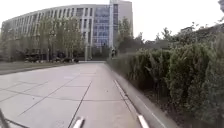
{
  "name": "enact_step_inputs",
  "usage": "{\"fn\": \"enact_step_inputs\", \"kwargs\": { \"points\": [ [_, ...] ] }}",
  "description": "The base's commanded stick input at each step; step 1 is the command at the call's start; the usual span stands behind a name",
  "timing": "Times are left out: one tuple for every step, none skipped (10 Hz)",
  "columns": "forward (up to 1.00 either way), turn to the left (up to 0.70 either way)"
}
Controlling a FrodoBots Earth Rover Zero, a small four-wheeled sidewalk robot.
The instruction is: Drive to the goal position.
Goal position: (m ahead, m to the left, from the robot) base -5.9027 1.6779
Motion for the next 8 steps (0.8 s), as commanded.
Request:
{"fn": "enact_step_inputs", "kwargs": {
  "points": [
    [0.00, 0.00],
    [0.00, 0.00],
    [0.00, 0.00],
    [0.02, 0.00],
    [0.04, 0.00],
    [0.04, 0.00],
    [0.00, 0.00],
    [0.00, 0.00]
  ]
}}
